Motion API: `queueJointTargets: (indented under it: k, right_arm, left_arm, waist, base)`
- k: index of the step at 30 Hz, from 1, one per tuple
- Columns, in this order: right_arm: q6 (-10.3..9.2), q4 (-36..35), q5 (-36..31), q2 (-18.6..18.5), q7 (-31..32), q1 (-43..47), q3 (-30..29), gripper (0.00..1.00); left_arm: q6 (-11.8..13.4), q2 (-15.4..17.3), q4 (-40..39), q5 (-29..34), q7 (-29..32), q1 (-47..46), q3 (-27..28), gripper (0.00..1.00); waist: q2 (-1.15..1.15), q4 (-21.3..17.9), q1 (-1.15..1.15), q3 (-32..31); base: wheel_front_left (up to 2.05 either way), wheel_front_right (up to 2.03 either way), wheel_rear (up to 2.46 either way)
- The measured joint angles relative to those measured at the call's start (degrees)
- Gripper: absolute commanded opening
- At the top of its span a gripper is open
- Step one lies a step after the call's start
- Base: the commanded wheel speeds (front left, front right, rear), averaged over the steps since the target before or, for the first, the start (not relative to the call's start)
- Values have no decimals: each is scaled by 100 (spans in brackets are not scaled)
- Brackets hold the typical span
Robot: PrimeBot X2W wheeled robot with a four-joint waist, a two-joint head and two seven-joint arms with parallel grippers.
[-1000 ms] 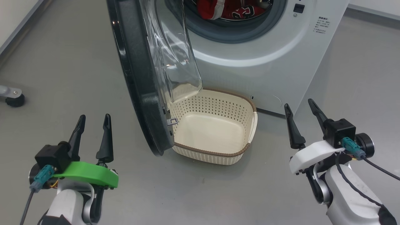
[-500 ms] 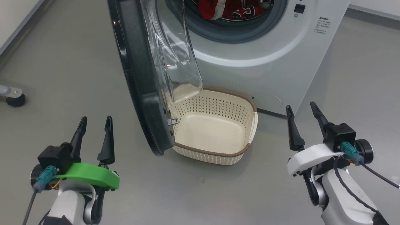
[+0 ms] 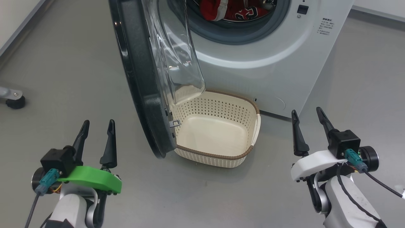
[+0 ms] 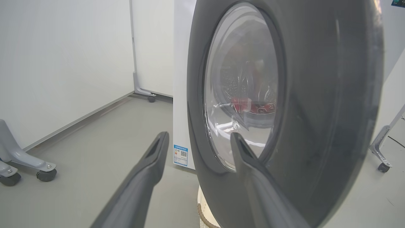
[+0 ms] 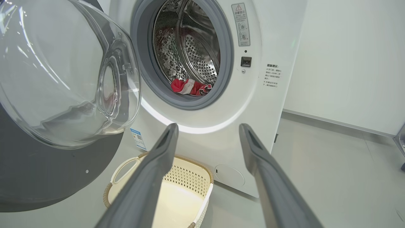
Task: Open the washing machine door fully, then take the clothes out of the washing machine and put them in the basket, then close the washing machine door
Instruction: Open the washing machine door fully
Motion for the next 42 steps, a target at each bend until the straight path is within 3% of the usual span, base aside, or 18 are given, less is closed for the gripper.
queueJointTargets:
  k: [3, 4, 5, 6, 14, 22, 30, 31, 42]
  right_arm:
    - [0, -21, -47, 38, 0, 2, -14, 100]
    - [0, -23, -79, 43, 0, 4, -18, 100]
    - [0, -27, -92, 45, 0, 6, -23, 100]
    - [1, -29, -113, 47, 0, 9, -30, 100]
    - [0, -55, -179, 79, 0, 128, -93, 100]
    - [0, -80, -227, 136, 0, 167, -162, 100]
    - [0, -83, -272, 191, 0, 228, -172, 100]
    - [0, -85, -278, 199, 0, 228, -171, 100]
    - [2, -86, -322, 218, 0, 230, -187, 100]
  left_arm:
    - [0, -1, 10, 0, 0, 0, -9, 96]
    - [0, -1, 15, 0, 0, 0, -16, 48]
    - [0, -1, 19, 0, 0, 1, -29, 16]
    - [0, -1, 19, 0, 0, 1, -48, 0]
    - [0, -14, -356, 34, 0, -9, 49, 0]
    - [0, -89, -1651, 7, -24, -506, 135, 0]
    - [0, -144, -2442, -198, -33, -747, -907, 0]
    - [0, -143, -2616, -237, -33, -771, -1312, 0]
    - [0, -47, -2624, -324, -33, -703, -2817, 0]
  waist:
    - [0, -4, 0, -7]
    - [0, -5, 0, -11]
    - [0, -7, 0, -14]
    - [0, -9, 0, -19]
    - [0, -17, 0, -53]
    - [0, -5, 0, -71]
    - [0, -5, 0, -75]
    - [0, -10, 0, -75]
    - [0, -36, 0, -52]
  base:
    - [0, 0, 0]
    - [0, 0, 0]
    - [0, 0, 0]
    - [0, 0, 0]
    - [0, 0, 0]
    - [0, 0, 0]
    - [0, 0, 0]
    - [0, 0, 0]
    - [0, 0, 0]
